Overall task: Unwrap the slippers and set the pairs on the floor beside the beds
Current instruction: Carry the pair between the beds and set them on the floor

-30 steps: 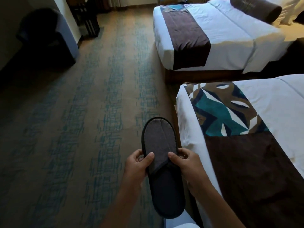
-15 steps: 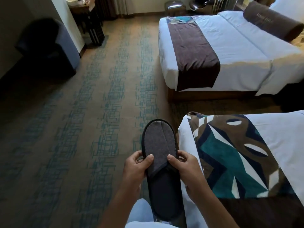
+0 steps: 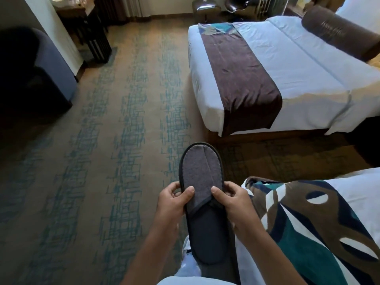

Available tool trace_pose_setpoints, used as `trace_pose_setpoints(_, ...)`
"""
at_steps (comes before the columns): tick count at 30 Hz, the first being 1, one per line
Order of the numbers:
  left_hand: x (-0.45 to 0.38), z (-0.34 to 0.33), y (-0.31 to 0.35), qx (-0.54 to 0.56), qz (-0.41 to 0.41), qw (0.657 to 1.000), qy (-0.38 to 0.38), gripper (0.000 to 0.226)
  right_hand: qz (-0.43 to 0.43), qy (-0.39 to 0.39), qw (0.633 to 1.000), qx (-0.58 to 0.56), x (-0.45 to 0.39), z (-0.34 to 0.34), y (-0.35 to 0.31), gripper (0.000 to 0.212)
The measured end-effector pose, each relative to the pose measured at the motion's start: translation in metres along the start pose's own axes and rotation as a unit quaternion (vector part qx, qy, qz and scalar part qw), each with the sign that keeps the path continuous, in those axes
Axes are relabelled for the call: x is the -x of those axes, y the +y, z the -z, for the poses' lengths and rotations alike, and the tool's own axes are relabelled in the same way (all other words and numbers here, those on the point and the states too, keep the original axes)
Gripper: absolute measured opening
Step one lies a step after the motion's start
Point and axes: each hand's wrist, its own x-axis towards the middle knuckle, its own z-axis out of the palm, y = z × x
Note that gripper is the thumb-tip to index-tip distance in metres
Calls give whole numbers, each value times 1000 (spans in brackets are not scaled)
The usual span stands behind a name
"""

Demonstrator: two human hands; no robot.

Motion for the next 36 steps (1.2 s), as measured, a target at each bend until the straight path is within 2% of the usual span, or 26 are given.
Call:
trace_pose_setpoints(10,-153,-21,76,-1,-7,1000,-11,9,-4,12,999,-38,-150,-32,-72,39)
trace_pose_setpoints(15,-227,-48,97,-2,4,1000,-21,10,-8,11,998,-59,-224,-25,-99,25)
trace_pose_setpoints(27,-405,-159,161,-46,11,998,-51,8,5,47,993,-108,-400,21,-197,15)
trace_pose_setpoints(36,-493,-251,176,-96,42,984,-142,9,14,151,977,-151,-464,83,-234,11)
